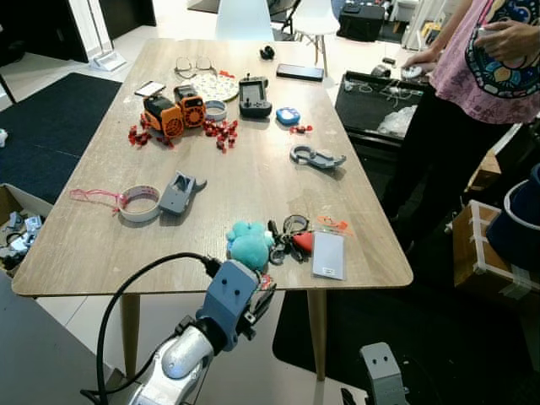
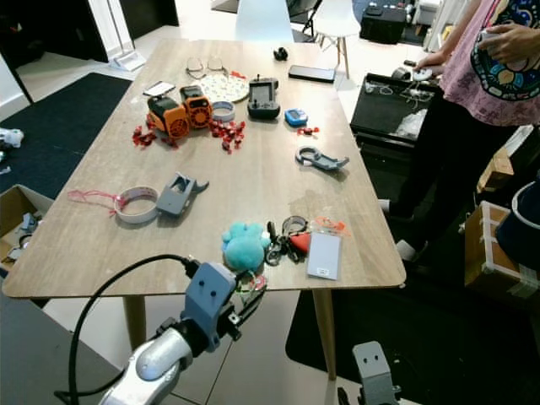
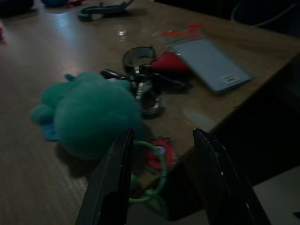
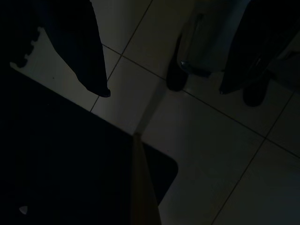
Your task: Hang keys on a hook
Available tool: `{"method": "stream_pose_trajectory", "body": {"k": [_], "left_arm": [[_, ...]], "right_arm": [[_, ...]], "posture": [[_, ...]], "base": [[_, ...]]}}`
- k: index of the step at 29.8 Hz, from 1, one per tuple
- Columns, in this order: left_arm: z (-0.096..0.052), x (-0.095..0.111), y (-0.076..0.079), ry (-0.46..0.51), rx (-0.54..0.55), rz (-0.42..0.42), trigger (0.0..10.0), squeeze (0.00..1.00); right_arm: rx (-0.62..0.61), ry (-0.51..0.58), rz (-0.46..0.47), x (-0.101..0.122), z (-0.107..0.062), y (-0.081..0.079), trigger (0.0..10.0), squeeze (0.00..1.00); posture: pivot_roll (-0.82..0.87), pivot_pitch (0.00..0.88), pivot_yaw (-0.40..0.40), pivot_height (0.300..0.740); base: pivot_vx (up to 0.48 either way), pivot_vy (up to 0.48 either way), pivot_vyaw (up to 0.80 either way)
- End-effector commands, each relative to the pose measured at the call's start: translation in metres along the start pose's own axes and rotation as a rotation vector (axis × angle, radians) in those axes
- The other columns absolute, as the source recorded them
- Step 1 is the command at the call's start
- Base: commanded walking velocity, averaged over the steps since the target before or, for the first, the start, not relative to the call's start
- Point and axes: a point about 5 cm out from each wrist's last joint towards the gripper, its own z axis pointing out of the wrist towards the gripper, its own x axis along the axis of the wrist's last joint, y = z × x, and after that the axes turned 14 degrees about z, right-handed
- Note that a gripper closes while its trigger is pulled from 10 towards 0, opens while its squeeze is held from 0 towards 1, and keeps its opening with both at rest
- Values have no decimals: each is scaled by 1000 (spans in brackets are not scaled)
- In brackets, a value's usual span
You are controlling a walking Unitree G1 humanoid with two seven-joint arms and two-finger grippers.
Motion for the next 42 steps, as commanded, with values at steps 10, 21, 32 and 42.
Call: {"method": "stream_pose_trajectory", "body": {"k": [10,21,32,42], "left_arm": [[3,-11,-7,-59,99,8,10000,0],[2,-16,-1,-71,80,-23,10000,0],[-1,-26,4,-145,47,-23,10000,0],[-1,-38,5,-242,33,-66,10000,0]], "right_arm": [[1,-26,0,-5,-1,-1,10000,0],[5,-23,0,-4,0,-2,10000,0],[7,-17,-4,1,2,-3,10000,0],[3,-20,2,-3,0,-2,10000,0]], "posture": [[35,122,-54,740],[40,122,-62,740],[42,124,-58,740],[40,125,-56,740]], "base": [[0,0,0],[0,0,0],[0,0,0],[0,0,0]]}}
